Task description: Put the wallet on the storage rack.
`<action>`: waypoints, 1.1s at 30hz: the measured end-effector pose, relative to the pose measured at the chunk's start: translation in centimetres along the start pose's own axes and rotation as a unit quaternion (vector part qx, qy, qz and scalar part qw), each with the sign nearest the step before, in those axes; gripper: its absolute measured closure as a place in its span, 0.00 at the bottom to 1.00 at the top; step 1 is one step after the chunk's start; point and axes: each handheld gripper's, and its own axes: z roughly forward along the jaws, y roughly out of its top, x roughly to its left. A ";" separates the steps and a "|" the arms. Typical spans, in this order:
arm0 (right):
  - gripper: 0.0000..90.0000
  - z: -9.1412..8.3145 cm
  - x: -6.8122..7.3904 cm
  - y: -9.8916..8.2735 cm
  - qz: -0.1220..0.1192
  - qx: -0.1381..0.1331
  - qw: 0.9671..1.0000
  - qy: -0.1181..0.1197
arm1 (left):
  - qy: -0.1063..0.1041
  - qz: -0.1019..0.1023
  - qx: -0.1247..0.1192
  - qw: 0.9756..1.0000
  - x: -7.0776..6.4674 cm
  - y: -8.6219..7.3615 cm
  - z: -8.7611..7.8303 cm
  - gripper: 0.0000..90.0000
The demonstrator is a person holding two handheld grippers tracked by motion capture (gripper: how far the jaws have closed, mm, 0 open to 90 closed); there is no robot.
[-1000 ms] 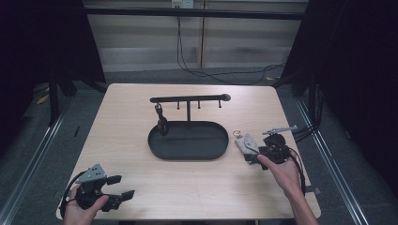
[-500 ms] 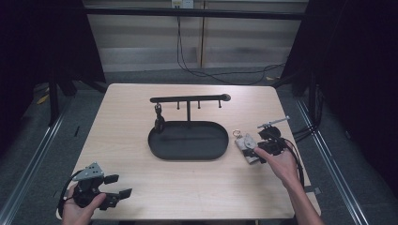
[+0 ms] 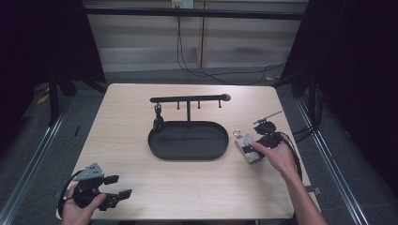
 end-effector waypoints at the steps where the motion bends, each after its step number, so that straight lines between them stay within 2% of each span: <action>1: 0.27 0.0 -0.1 0.1 0.002 0.002 1.000 -0.001 | -0.001 0.000 0.001 1.000 0.0 0.0 0.0 0.24; 9: 0.27 0.3 -0.5 1.1 0.004 0.014 1.000 -0.007 | -0.001 0.003 0.006 1.000 0.1 0.0 0.1 0.24; 12: 0.27 0.7 -0.6 1.5 0.001 0.036 0.999 -0.016 | -0.002 0.000 0.006 1.000 0.1 0.0 0.2 0.24; 16: 0.27 0.5 -0.6 2.3 0.000 0.035 0.999 -0.015 | -0.001 0.004 0.005 1.000 0.0 0.0 0.1 0.24; 19: 0.27 1.2 -0.8 2.8 -0.005 0.056 0.998 -0.027 | -0.004 0.001 0.005 1.000 0.0 0.0 0.1 0.24; 21: 0.27 1.5 -1.0 2.9 0.002 0.063 0.998 -0.023 | -0.002 0.003 0.005 1.000 0.0 0.0 0.1 0.24; 24: 0.26 2.1 -1.0 2.9 0.000 0.075 0.997 -0.023 | -0.005 0.004 0.004 1.000 -0.1 0.0 0.0 0.25; 33: 0.25 3.8 -0.8 3.0 -0.001 0.093 0.995 -0.032 | -0.003 0.005 0.006 1.000 0.0 0.0 0.1 0.25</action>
